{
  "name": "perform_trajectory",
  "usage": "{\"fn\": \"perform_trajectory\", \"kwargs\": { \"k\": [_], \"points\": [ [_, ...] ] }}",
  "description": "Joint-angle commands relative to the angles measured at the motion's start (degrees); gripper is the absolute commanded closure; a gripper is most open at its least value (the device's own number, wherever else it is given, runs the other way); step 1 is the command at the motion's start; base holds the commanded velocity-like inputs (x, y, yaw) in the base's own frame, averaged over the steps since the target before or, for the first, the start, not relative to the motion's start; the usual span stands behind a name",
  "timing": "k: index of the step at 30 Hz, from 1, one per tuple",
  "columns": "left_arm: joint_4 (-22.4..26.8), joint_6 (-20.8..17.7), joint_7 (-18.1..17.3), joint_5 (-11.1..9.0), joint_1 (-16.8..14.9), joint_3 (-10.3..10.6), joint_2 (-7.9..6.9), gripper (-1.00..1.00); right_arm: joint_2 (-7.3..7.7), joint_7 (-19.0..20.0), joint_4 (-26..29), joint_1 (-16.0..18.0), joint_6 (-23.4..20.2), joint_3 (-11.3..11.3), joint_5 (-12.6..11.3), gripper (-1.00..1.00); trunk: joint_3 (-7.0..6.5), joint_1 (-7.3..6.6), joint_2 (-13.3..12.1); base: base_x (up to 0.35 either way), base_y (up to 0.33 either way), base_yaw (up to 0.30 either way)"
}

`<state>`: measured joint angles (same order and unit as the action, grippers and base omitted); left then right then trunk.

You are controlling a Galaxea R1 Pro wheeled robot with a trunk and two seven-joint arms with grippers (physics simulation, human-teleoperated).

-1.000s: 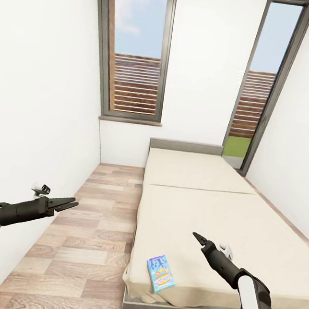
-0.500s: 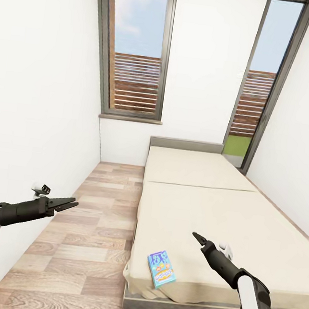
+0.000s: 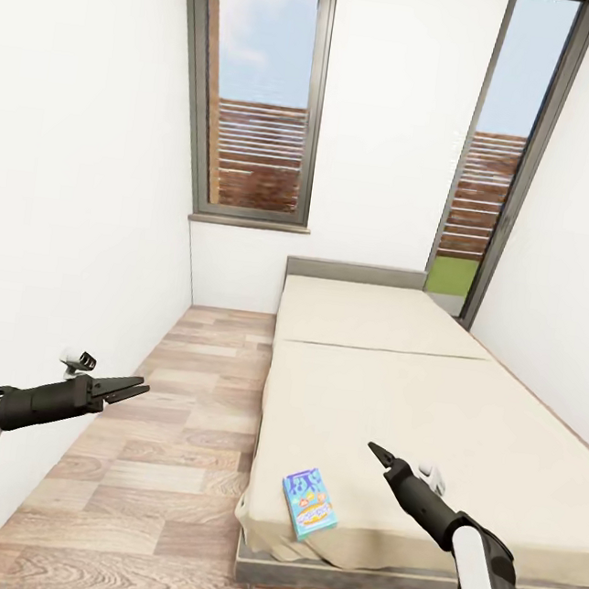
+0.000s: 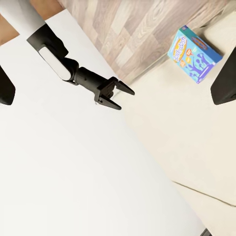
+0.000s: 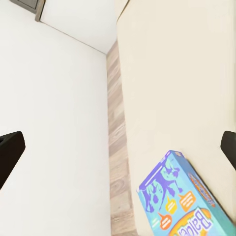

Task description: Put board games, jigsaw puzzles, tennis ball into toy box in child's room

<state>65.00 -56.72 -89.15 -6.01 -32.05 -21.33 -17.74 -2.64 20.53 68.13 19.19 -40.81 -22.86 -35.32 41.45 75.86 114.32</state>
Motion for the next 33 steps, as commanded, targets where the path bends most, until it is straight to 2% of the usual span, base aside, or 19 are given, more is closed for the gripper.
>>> {"fn": "perform_trajectory", "kwargs": {
  "k": [1, 5, 12, 15, 20, 23, 33],
  "points": [
    [0.0, -0.63, -0.24, 0.03, -0.03, 0.01, -0.01, -1.0, -0.11, 0.17, 0.0, 0.06, -0.42, -0.26, -0.1, -1.0, 0.24, 0.22, 0.44, 0.0, 0.0, 0.0],
    [0.03, -0.66, -0.24, 0.03, -0.03, 0.03, -0.01, -1.0, -0.29, 0.1, -1.29, 0.06, -0.31, -0.34, -0.23, -1.0, 0.96, 1.1, 2.05, 0.0, 0.0, 0.0],
    [0.03, -0.63, -0.24, 0.03, -0.03, 0.05, -0.01, -1.0, -0.45, 0.04, -7.41, 0.07, -0.25, -0.77, -0.78, -1.0, 2.22, 2.63, 4.86, 0.0, 0.0, 0.0],
    [0.02, -0.6, -0.24, 0.03, -0.03, 0.06, -0.01, -1.0, -0.18, -0.05, -9.27, 0.17, -0.23, -0.88, -2.38, -1.0, 2.76, 3.29, 6.06, 0.0, 0.0, 0.0],
    [0.03, -0.59, -0.24, 0.03, -0.03, 0.06, -0.01, -1.0, 0.05, -0.34, -11.65, 0.29, -0.16, -0.95, -6.35, -1.0, 3.65, 4.39, 8.06, 0.0, 0.0, 0.0],
    [0.03, -0.6, -0.25, 0.03, -0.03, 0.06, 0.0, -1.0, 0.08, -0.38, -13.04, 0.46, -0.15, -0.95, -7.23, -1.0, 4.19, 5.05, 9.27, 0.0, 0.0, 0.0],
    [0.02, -0.59, -0.26, 0.03, -0.03, 0.06, 0.05, -1.0, 0.09, -0.37, -14.93, 0.7, -0.09, -0.96, -7.63, -1.0, 5.99, 7.25, 13.28, 0.0, 0.0, 0.0]
  ]
}}
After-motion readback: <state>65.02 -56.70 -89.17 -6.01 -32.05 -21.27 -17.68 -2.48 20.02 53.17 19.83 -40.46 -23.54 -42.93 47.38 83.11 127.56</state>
